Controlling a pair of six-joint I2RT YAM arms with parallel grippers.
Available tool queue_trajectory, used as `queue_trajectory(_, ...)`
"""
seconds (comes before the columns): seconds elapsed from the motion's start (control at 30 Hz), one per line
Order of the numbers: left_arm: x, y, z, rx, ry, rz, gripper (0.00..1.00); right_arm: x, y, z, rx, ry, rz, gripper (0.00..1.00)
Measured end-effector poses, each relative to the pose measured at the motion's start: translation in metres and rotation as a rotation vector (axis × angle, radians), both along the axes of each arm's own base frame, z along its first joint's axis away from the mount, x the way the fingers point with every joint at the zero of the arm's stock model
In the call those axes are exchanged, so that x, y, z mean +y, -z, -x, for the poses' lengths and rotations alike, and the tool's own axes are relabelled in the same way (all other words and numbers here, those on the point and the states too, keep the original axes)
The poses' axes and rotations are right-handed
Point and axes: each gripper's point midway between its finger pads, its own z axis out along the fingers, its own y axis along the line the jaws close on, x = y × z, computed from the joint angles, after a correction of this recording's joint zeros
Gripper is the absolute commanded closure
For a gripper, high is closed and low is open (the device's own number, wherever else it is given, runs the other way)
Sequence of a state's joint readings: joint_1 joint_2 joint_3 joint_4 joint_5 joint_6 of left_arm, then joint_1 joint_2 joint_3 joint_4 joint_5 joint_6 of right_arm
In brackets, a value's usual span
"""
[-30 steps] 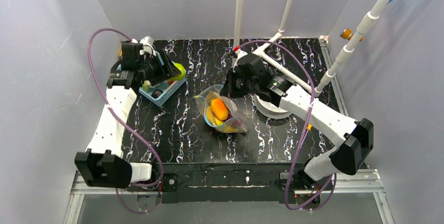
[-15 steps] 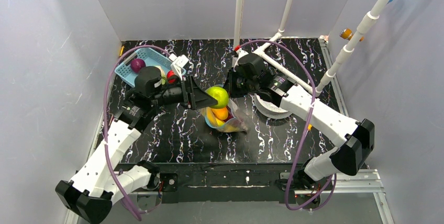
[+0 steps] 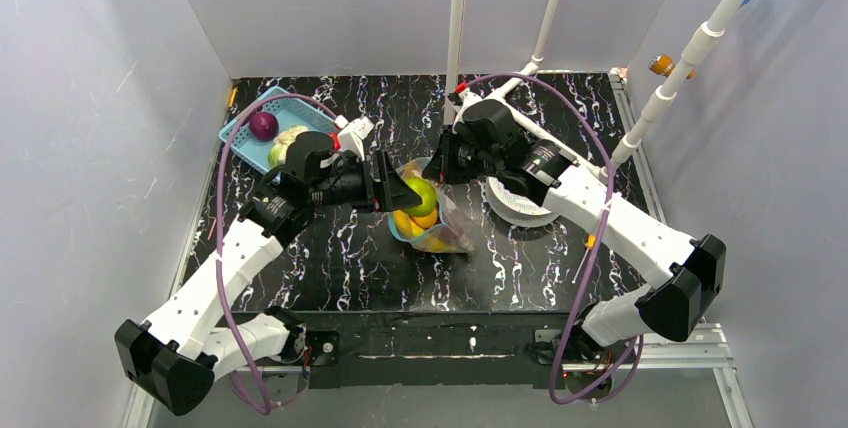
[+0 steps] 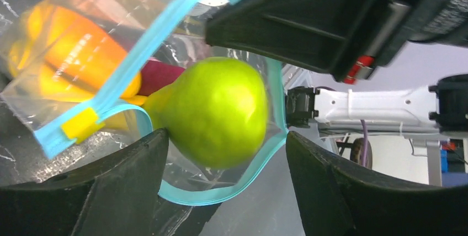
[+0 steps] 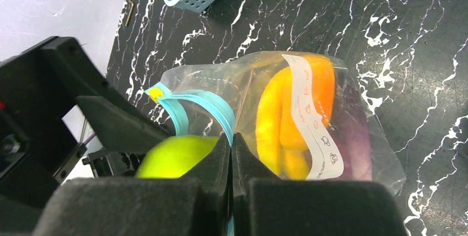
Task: Place the food in the zip-top bag and seal the zipper
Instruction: Place the fake fruit in the zipper food storage bag, then pick up the fake fruit from the bin.
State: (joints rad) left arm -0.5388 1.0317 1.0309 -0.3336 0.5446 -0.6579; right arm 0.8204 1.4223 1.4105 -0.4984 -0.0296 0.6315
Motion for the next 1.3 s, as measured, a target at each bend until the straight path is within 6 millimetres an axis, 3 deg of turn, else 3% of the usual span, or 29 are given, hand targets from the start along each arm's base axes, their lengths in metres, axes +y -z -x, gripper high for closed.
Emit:
queue_trajectory(0.2, 0.005, 0.012, -0.005, 0.021, -0.024, -0.063, 0.15, -0.001, -0.006, 0.003, -0.011, -0.005, -0.010, 0.99)
queue_trajectory(0.37, 0.020, 0.003, -0.016, -0.037, -0.068, -0.168, 0.13, -0.001, -0.006, 0.003, -0.013, -0.007, -0.007, 0.99)
queue_trajectory(0.5, 0.051, -0.019, -0.037, -0.132, -0.171, -0.252, 0.18, -0.002, -0.004, 0.003, -0.015, -0.004, 0.000, 0.99)
queue_trajectory(0.63, 0.097, -0.024, -0.072, -0.141, -0.345, -0.296, 0.21, -0.003, -0.004, 0.003, -0.017, -0.005, 0.005, 0.99)
queue_trajectory(0.77, 0.139, 0.000, -0.116, -0.036, -0.527, -0.326, 0.24, -0.005, -0.002, 0.002, -0.024, -0.006, 0.018, 0.99)
queue_trajectory(0.9, 0.159, 0.040, -0.159, 0.120, -0.640, -0.335, 0.27, -0.007, 0.000, 0.002, -0.023, -0.006, 0.031, 0.99)
queue_trajectory(1.1, 0.172, 0.092, -0.219, 0.317, -0.728, -0.338, 0.30, -0.008, 0.000, 0.001, -0.025, -0.001, 0.034, 0.99)
queue_trajectory(1.3, 0.179, 0.136, -0.247, 0.434, -0.769, -0.359, 0.27, -0.009, 0.000, -0.001, -0.026, 0.003, 0.034, 0.99)
